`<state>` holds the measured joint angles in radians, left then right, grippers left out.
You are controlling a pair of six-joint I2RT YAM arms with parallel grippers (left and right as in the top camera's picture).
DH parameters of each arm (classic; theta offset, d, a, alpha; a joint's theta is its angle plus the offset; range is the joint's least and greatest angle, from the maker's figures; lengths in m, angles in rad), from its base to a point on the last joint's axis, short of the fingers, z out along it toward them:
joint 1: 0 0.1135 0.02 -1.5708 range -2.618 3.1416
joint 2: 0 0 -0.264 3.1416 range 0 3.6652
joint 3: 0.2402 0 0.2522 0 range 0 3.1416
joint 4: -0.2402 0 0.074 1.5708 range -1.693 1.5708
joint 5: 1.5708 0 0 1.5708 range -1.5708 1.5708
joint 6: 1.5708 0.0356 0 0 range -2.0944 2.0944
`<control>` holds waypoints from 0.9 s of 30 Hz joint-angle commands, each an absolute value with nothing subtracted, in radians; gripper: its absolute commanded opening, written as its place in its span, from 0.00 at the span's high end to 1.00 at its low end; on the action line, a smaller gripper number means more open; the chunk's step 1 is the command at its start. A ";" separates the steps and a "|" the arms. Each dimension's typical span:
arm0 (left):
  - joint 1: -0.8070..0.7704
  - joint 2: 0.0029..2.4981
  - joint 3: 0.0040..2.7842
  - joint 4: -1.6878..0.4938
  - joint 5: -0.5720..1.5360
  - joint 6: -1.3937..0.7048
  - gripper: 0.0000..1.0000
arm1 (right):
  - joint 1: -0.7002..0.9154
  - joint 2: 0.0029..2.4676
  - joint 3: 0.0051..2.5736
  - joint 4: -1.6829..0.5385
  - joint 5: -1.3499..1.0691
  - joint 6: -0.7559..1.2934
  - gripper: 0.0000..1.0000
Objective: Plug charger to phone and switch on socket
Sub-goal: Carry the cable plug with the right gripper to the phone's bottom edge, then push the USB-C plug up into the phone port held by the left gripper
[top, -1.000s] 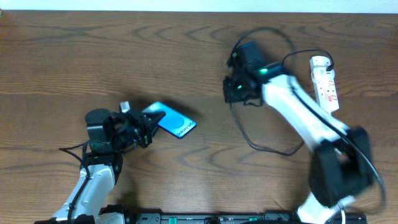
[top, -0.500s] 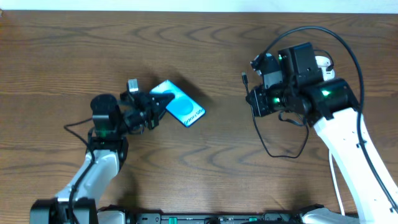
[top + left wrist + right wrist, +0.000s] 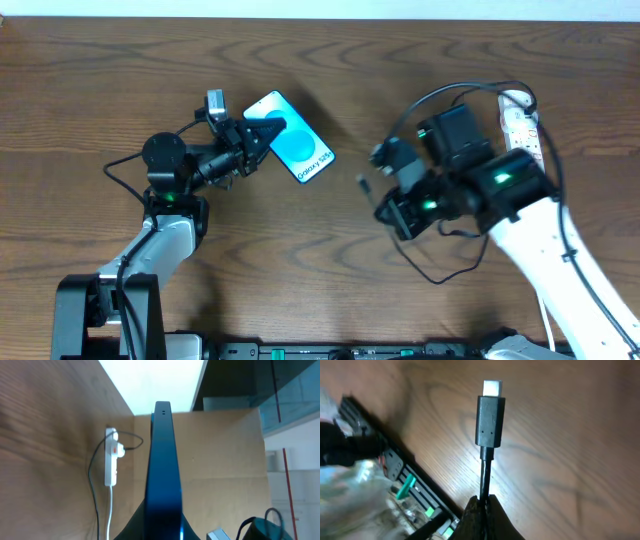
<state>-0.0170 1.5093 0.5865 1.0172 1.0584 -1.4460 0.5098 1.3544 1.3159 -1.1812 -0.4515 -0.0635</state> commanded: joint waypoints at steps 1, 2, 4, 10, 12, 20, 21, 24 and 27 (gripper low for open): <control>-0.019 1.502 0.616 1.034 1.176 -1.428 0.92 | 0.628 1.353 1.291 -1.114 -0.383 -0.037 0.99; -0.019 1.502 0.616 1.034 1.203 -1.429 0.93 | 0.650 1.358 1.291 -1.096 -0.348 -0.009 0.99; -0.019 1.502 0.616 1.034 1.243 -1.428 0.92 | 0.682 1.366 1.291 -1.071 -0.329 0.007 0.99; -0.019 1.502 0.616 1.034 1.238 -1.443 0.92 | 0.713 1.394 1.289 -1.062 -0.327 0.030 0.99; -0.019 1.502 0.616 1.034 1.225 -1.482 0.93 | 0.715 1.399 1.287 -1.061 -0.327 0.033 0.99; -0.019 1.502 0.616 1.034 1.218 -1.498 0.92 | 0.715 1.401 1.287 -1.060 -0.334 0.044 0.99; -0.019 1.502 0.616 1.034 1.215 -1.498 0.93 | 0.715 1.401 1.287 -1.062 -0.350 0.044 0.99; -0.019 1.502 0.616 1.034 1.200 -1.498 0.92 | 0.715 1.401 1.287 -1.067 -0.373 0.044 0.99; -0.019 1.502 0.616 1.034 1.193 -1.498 0.93 | 0.715 1.401 1.287 -1.078 -0.373 0.044 0.99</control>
<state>-0.0170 1.5093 0.5861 1.0206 1.2022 -1.4921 0.7048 1.3979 1.2930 -1.0687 -0.3500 0.0341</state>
